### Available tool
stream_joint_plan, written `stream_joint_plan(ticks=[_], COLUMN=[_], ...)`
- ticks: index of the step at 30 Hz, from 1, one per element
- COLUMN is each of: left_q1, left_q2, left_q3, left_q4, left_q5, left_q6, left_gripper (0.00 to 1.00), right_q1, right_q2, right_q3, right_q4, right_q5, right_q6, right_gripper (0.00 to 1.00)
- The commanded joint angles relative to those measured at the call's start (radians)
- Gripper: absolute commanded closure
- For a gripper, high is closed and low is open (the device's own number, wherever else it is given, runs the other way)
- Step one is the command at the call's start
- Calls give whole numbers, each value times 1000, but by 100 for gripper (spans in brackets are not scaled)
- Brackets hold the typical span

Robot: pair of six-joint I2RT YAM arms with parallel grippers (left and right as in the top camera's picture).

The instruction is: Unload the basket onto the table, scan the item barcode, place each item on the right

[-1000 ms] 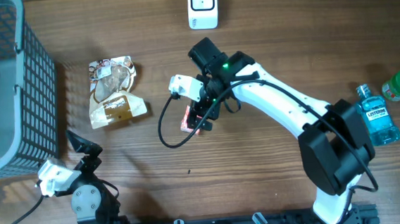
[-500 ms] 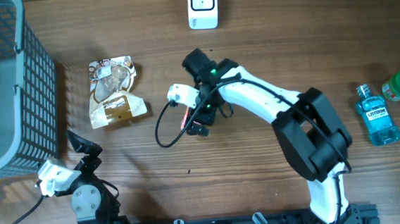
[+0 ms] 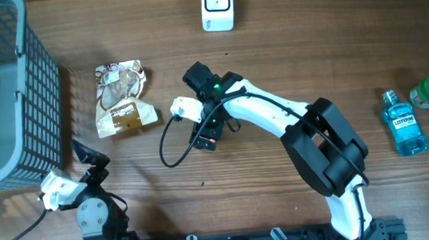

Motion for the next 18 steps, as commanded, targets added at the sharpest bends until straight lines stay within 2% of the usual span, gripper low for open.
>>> stream_joint_plan(ticks=[1,3,6,8,9,11,12,16,17,18], left_q1=[5,5,5,5,5,5,5,5,5,5], left_q2=[-7,-7,-7,-7,-7,-7,-7,-7,-7,-7], left_q3=[-1,-1,-1,-1,-1,-1,-1,-1,-1,-1], left_q4=[-7,-7,-7,-7,-7,-7,-7,-7,-7,-7], left_q5=[-6,-6,-6,-6,-6,-6,-6,-6,-6,-6], left_q6=[1,2,2,2,1,1,2,1,1,2], left_gripper=[0,0,0,0,0,0,0,0,0,0], right_q1=[-3,-3,-4,-6,-6,-6,-9,-9,-9,-9], right_q2=[92,104,106,108,110,110,110,110,110,110], right_q3=[-13,-13,-13,-13,-13,-13,-13,-13,-13,-12], right_q4=[-34,-40,-69,-85,-85,-82,-71,-55,-49,-47], right_q5=[80,89,97,121,129,134,135,134,134,134], right_q6=[22,13,-1,8,23,59,140,283,353,416], right_gripper=[0,2,13,17,21,35,37,37,28,26])
